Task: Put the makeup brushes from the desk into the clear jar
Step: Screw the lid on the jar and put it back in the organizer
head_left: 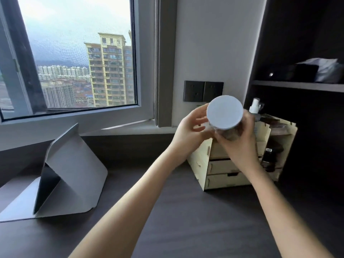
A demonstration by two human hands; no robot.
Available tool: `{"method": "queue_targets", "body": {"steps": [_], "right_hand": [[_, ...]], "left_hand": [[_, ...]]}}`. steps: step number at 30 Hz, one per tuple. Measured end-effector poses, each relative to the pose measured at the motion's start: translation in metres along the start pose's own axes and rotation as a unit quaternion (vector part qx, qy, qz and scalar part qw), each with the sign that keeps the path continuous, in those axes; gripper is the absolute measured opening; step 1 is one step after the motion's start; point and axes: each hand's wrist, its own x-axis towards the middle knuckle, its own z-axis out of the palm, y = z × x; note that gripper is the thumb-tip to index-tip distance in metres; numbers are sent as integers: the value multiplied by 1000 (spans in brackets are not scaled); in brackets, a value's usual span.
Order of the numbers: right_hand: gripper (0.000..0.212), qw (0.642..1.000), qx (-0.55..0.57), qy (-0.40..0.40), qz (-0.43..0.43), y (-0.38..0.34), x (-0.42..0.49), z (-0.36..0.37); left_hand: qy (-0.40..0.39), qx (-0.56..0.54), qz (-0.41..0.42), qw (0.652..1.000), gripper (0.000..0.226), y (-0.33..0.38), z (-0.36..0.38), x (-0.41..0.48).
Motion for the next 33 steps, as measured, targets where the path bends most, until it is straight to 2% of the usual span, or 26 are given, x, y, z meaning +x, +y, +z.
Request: {"method": "queue_targets", "body": {"steps": [4,7,10,15,18,21,27,33], "right_hand": [[75,998,-32,36,44,43,10,-9],[76,995,-44,66,55,60,16,-8],[75,992,-75,62,75,67,24,-5],[70,968,-227,88,67,64,35,-6],[74,948,-298,73,81,57,44,-10],[76,936,-333,72,92,51,50,-14],[76,932,-340,35,119,47,64,-20],[73,920,-372,4,124,45,77,-11]], "left_hand": [[-17,32,-3,999,64,-7,10,19],[-37,138,25,989,76,-14,15,27],[-60,302,80,948,80,-23,21,36],[-26,421,119,899,78,-23,25,56],[-22,444,133,886,71,-20,30,69],[-38,421,129,897,70,-14,37,81],[-59,358,86,928,79,-12,37,90],[-52,388,52,919,80,-20,32,102]]}}
